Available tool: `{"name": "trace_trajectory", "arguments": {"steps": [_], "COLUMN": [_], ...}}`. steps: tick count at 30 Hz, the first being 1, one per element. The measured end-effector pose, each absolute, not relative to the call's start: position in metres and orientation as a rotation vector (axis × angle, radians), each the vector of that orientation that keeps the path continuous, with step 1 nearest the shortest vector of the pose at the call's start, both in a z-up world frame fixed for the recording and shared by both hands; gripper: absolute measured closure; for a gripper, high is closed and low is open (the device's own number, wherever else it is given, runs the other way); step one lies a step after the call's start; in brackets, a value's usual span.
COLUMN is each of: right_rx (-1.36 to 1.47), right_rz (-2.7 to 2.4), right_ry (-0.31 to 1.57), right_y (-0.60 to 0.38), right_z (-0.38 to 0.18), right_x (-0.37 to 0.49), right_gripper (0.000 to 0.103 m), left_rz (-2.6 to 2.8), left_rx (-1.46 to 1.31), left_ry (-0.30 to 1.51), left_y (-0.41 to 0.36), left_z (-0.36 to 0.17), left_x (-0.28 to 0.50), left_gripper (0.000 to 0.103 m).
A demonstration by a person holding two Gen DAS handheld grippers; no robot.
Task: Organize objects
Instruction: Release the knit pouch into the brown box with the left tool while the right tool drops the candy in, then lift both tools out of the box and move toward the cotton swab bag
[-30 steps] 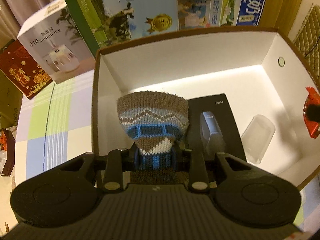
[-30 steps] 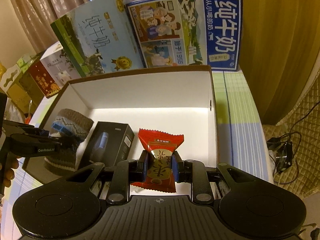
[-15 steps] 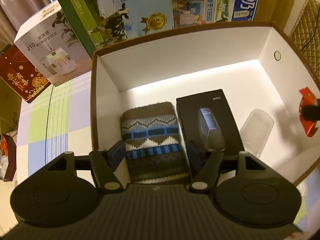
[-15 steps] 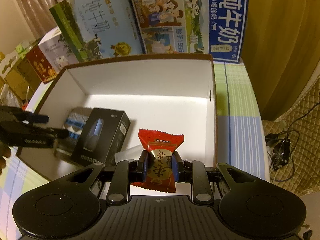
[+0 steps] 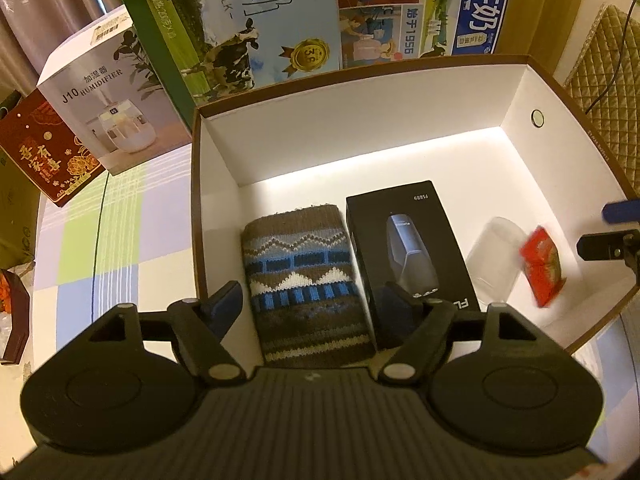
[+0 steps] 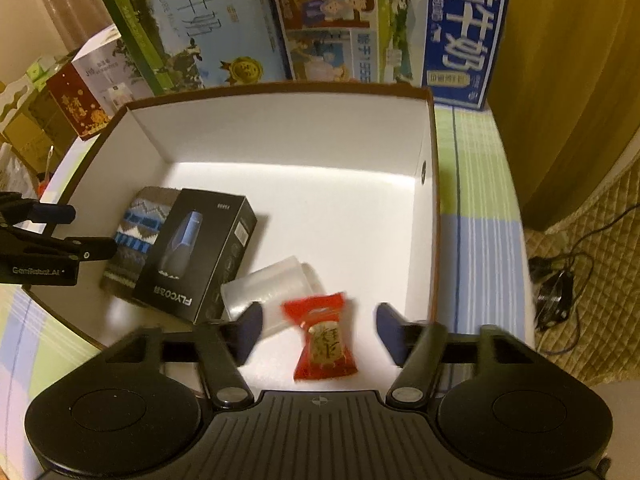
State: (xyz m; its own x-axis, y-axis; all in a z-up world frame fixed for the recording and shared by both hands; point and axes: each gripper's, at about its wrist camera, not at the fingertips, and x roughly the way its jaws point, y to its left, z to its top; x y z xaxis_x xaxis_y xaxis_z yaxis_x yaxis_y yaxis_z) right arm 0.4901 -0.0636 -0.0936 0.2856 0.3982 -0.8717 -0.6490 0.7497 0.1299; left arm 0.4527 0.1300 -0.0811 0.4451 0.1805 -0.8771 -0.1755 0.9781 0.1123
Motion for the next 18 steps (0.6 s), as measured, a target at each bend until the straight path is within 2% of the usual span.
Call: {"name": "trace_trajectory", "arguments": {"steps": [11,18], "right_rx": [-0.238,-0.181], "right_rz": [0.713,0.727], "right_ry": [1.067,1.043], "right_y": [-0.067,-0.076], "right_z": [-0.088,-0.076], "right_x": [0.484,0.472], "right_gripper": [0.028,0.022], "left_rz": [0.195,0.177], "left_rx": [-0.003,-0.027], "left_ry": [1.053,1.017], "left_y": [0.126,0.119], "left_z": [-0.063,-0.048], "left_x": [0.443,0.428], "left_gripper": [0.018,0.018]}}
